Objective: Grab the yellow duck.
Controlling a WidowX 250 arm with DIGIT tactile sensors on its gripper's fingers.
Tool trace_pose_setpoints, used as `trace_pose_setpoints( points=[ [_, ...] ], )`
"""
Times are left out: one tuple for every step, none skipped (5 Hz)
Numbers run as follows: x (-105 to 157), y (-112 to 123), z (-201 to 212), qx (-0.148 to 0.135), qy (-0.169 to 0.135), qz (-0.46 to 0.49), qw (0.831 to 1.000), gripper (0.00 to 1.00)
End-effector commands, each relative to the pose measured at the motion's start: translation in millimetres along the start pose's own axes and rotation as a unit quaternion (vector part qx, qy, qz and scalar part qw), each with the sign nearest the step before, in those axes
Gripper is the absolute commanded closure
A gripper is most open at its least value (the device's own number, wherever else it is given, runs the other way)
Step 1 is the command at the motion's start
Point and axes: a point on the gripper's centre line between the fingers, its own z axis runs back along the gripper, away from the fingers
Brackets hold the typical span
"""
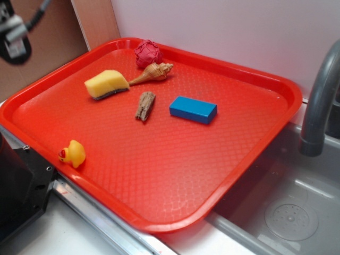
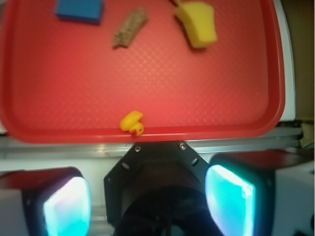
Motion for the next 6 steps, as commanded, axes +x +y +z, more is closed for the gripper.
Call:
trace_pose_setpoints(
  points=[
    [21.4,3.1,-55.0,0.007,0.001,0.017,1.000,0.00],
    [28.3,-2.8,-82.5,0.027,0.010,0.010,1.000,0.00],
    [29.9,-7.3,-106.1,0.017,0.027,-0.022,0.999,0.00],
    [29.7,-10.8,-117.4,0.014,0.036,-0.038,0.999,0.00],
    [29.6,-9.2,-125.2,0.009,0.044,-0.037,0.998,0.00],
    [31.3,-10.2,-135.6,0.004,0.051,-0.044,0.998,0.00]
  ],
)
